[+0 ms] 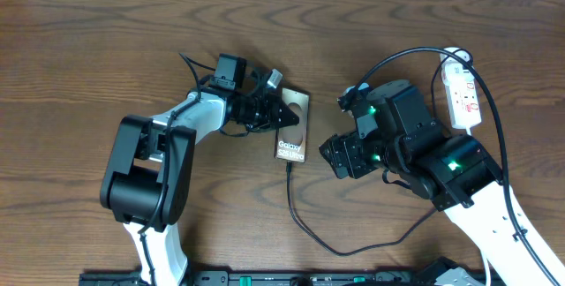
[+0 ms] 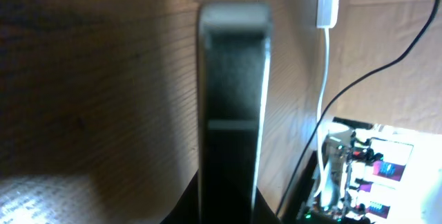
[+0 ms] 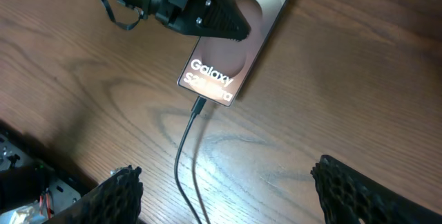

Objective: Plug charger to phone and switch on socket
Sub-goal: 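Lower the phone flat onto the table with the left gripper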

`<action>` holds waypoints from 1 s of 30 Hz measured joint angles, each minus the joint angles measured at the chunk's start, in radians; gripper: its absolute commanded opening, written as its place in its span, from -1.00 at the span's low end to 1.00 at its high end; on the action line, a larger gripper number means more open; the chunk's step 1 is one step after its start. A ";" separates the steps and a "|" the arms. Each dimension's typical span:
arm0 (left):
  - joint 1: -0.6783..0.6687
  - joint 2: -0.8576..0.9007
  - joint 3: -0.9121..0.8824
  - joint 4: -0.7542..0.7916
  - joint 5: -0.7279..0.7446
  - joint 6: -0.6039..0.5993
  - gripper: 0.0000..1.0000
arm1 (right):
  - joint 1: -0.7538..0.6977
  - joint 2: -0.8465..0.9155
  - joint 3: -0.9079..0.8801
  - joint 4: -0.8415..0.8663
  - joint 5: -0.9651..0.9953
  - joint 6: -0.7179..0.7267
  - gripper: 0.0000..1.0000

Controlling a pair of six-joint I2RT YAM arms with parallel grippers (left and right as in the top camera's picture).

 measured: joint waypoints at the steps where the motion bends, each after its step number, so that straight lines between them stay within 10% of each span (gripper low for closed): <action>1: 0.000 0.002 0.000 0.000 -0.001 0.013 -0.85 | 0.000 0.000 0.000 0.000 0.002 0.000 0.60; 30: 0.001 0.074 0.003 -0.031 -0.032 0.087 -0.74 | 0.000 0.000 0.000 -0.003 0.023 0.000 0.72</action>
